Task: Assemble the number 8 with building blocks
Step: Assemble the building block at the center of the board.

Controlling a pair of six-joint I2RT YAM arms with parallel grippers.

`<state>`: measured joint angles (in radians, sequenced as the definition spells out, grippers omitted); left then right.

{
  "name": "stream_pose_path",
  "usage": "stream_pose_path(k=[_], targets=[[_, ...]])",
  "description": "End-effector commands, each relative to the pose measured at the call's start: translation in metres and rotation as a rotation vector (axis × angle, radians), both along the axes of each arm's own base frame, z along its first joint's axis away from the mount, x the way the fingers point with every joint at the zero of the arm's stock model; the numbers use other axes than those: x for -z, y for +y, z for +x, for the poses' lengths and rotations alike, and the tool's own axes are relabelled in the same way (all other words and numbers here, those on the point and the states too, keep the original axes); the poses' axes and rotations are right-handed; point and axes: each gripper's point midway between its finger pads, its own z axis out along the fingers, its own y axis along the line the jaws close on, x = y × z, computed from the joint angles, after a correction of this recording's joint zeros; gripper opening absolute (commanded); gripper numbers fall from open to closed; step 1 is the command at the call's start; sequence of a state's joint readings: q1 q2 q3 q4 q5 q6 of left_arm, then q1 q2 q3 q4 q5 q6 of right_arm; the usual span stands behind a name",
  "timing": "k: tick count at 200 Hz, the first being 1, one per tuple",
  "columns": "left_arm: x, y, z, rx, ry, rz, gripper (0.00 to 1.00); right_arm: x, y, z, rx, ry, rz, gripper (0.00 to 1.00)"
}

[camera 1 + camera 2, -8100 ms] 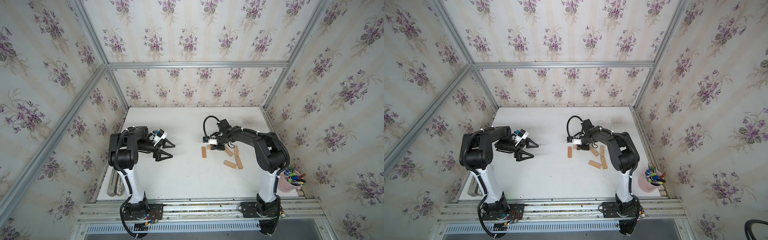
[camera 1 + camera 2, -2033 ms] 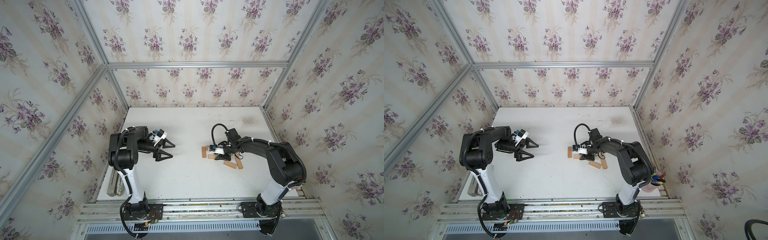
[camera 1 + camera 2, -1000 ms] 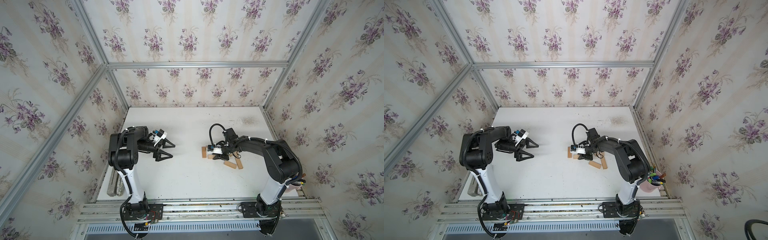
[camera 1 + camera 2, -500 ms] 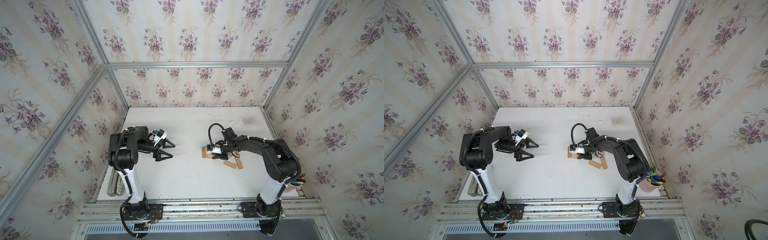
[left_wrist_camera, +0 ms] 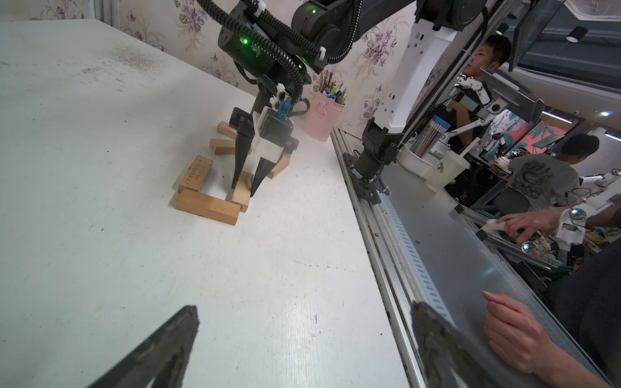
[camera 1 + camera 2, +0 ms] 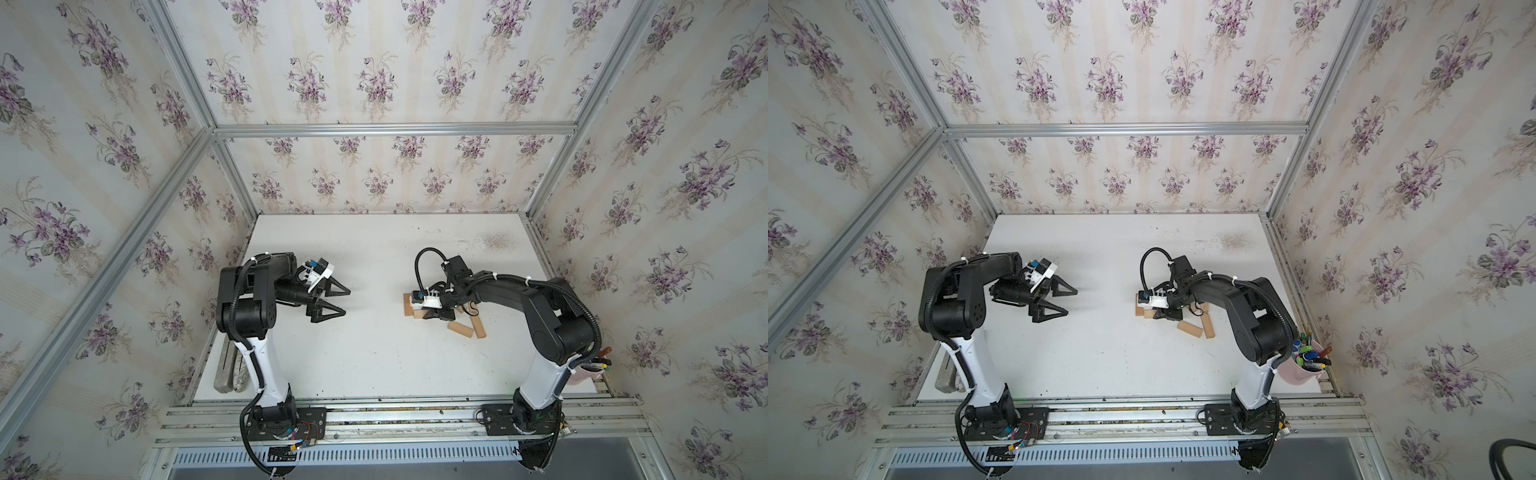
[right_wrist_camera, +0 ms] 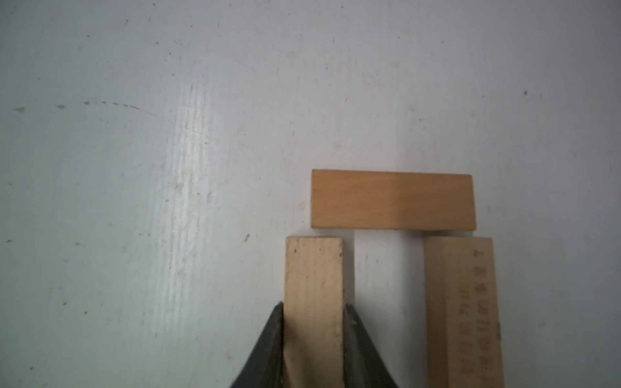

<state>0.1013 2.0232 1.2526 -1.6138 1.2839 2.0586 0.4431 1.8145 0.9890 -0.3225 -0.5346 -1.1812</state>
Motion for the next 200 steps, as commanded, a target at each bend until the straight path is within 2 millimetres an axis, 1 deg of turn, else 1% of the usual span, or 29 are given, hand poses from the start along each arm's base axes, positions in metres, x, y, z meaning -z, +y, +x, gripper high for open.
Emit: stream_pose_path(k=[1,41,52,84,130,159,180,200], targets=[[-0.018,-0.001,-0.01,0.055,-0.208,-0.071,1.0,0.0,0.002,-0.003,-0.004,0.023,0.01,0.27],[-0.018,-0.001,-0.01,0.054,-0.209,-0.07,0.99,0.001,0.002,-0.002,-0.004,0.023,0.009,0.28],[-0.018,-0.001,-0.01,0.054,-0.207,-0.071,1.0,0.001,0.002,-0.002,-0.003,0.022,0.01,0.31],[-0.018,-0.001,-0.01,0.055,-0.209,-0.071,1.0,0.002,0.0,-0.003,0.0,0.02,0.002,0.45],[-0.018,-0.001,-0.01,0.055,-0.21,-0.071,1.0,0.0,-0.002,-0.007,0.001,0.012,0.006,0.52],[-0.018,-0.001,-0.01,0.055,-0.21,-0.071,1.0,-0.005,-0.002,-0.009,0.013,0.0,0.022,0.57],[-0.018,-0.001,-0.01,0.054,-0.21,-0.071,1.0,-0.014,0.0,-0.008,0.027,-0.014,0.055,0.59],[-0.018,-0.001,-0.01,0.054,-0.21,-0.07,1.0,-0.021,0.0,-0.003,0.054,-0.047,0.062,0.66]])
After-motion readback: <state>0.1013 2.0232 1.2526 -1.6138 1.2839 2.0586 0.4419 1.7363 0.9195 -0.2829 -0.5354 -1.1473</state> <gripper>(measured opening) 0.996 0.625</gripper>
